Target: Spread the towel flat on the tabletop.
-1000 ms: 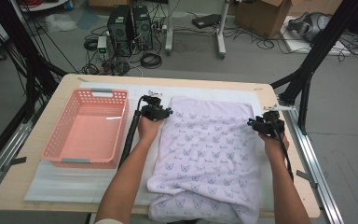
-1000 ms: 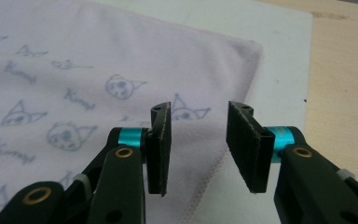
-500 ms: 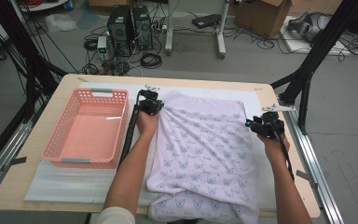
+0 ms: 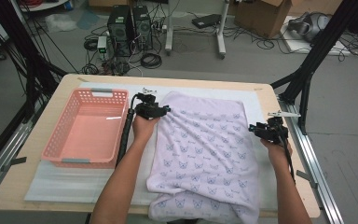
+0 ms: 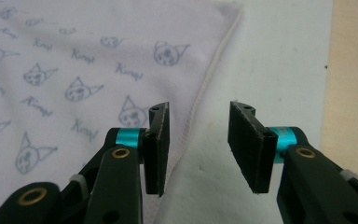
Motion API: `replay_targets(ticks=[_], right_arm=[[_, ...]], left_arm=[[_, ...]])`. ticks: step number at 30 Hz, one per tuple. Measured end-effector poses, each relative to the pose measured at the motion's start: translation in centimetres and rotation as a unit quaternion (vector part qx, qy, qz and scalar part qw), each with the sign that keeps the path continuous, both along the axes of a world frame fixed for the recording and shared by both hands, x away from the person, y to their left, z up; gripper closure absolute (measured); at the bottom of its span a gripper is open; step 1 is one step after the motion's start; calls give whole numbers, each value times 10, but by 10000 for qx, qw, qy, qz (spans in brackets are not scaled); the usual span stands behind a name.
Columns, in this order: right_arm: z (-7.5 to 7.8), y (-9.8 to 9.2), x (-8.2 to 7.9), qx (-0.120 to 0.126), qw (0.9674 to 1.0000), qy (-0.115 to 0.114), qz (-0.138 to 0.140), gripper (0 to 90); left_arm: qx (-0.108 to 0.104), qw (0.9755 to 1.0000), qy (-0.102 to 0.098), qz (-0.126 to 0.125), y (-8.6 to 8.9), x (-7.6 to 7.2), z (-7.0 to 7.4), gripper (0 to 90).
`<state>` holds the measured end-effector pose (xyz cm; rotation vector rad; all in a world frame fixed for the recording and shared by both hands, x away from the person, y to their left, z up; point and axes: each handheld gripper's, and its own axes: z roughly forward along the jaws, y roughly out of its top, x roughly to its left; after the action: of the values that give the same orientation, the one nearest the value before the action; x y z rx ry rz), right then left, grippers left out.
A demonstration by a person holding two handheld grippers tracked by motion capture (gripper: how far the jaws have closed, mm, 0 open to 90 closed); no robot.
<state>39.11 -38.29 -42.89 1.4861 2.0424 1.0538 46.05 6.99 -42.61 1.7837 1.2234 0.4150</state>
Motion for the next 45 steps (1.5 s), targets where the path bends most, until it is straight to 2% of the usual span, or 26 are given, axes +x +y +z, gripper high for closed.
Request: replay_targets(ticks=[5,6,8,10,11,15,21,22,24,27,29,31,32,35,38,39,41,43,45], right_arm=[[-5,-1,-5,30,10000,63,67,578],[-5,-1,-6,44,9999,63,98,578],[-3,2,-9,80,9998,66,172,569],[-1,4,-12,84,9996,40,263,534],[0,6,-14,85,9995,9,313,516],[0,8,-22,42,9992,-38,387,498],[-6,8,-36,-19,9991,-20,412,491],[-8,8,-38,-52,9992,-24,404,490],[-12,9,-40,-104,9993,38,371,488],[-16,11,-40,-202,9988,98,424,501],[-17,17,-40,-420,9980,86,475,505],[-17,19,-40,-495,9976,79,486,519],[-17,19,-40,-512,9974,74,507,536],[-17,18,-39,-484,9973,77,549,626],[-17,17,-37,-272,9977,109,613,831],[-17,17,-35,-267,9975,103,649,842],[-17,20,-31,-365,9974,70,619,854],[-17,22,-26,-357,9980,46,526,857],[-18,23,-19,-240,9990,15,372,859]], left_arm=[[-16,9999,-34,-162,1,-14,-1,437],[-25,9998,14,-195,1,-16,-2,437],[21,9989,217,-414,-1,-20,-2,440],[71,9986,89,-524,-3,-27,-1,442],[58,9985,9,-538,-4,-30,0,446],[114,9981,24,-599,-1,-44,-3,443],[43,9988,-42,-483,9,-63,-8,442],[79,9987,-13,-500,10,-65,-10,441],[330,9979,100,-547,9,-67,-11,427],[451,9976,-37,-522,8,-72,-12,422],[595,9969,-14,-511,8,-72,-17,396],[548,9972,104,-493,9,-71,-22,395],[579,9970,132,-506,9,-71,-24,395],[737,9959,31,-523,6,-73,-24,400],[861,9950,-45,-497,5,-73,-24,510],[821,9956,-40,-443,7,-72,-24,585],[556,9971,75,-511,11,-69,-25,877],[564,9980,43,-279,12,-64,-24,878],[381,9992,64,56,15,-57,-24,882]])
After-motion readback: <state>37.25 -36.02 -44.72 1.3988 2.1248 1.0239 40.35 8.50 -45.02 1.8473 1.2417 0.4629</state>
